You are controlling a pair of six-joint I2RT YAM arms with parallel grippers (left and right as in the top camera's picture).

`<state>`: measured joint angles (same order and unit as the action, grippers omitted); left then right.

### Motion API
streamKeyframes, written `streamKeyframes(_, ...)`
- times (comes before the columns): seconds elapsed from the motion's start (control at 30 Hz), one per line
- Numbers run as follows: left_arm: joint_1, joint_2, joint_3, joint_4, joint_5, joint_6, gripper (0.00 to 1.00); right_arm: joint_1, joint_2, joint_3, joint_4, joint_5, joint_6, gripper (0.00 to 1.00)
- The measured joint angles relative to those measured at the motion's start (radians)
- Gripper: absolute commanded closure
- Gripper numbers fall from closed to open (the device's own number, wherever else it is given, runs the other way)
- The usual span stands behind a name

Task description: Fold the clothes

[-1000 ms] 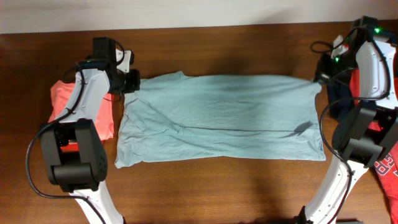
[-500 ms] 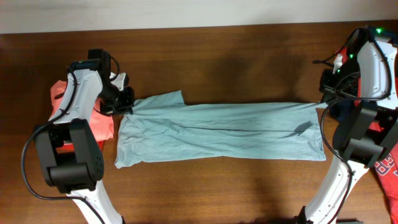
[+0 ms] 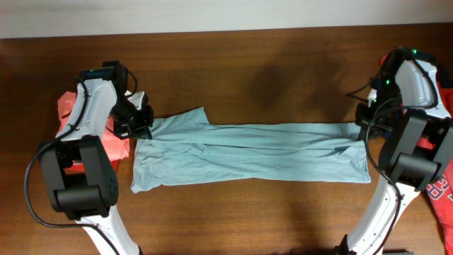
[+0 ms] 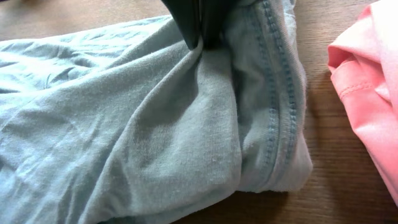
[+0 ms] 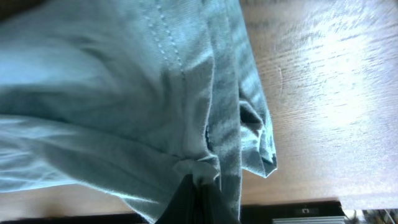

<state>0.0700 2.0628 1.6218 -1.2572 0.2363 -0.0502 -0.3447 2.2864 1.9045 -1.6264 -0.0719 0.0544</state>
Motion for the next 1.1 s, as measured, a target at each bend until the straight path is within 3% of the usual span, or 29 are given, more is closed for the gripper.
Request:
streamKeyframes(0.1,0.000,0.000,0.000,-0.006,0.000,-0.005,0.73,0.000,0.000,-0.044,0.009,0.025,0.001,0.95)
streamKeyframes(0.27,0.000,0.000,0.000,-0.053,0.000,-0.007,0.62,0.000,0.000,-0.066,0.022,0.085,0.009,0.91)
streamKeyframes(0.33,0.000,0.000,0.000,-0.067,-0.003,-0.009,0.61,0.000,0.000,-0.066,0.021,0.120,0.029,0.86)
streamKeyframes(0.4,0.000,0.000,0.000,-0.068,-0.012,-0.008,0.60,-0.001,0.000,-0.066,0.021,0.156,0.053,0.71)
streamKeyframes(0.6,0.000,0.000,0.000,-0.054,-0.037,-0.008,0.60,-0.022,0.000,-0.066,0.016,0.212,0.096,0.61)
streamKeyframes(0.9,0.000,0.000,0.035,-0.020,-0.045,-0.007,0.59,-0.034,0.000,-0.066,0.014,0.214,0.103,0.60)
streamKeyframes(1.1,-0.004,-0.003,0.168,0.048,-0.034,-0.007,0.51,-0.034,0.000,-0.066,0.023,0.210,0.103,0.60)
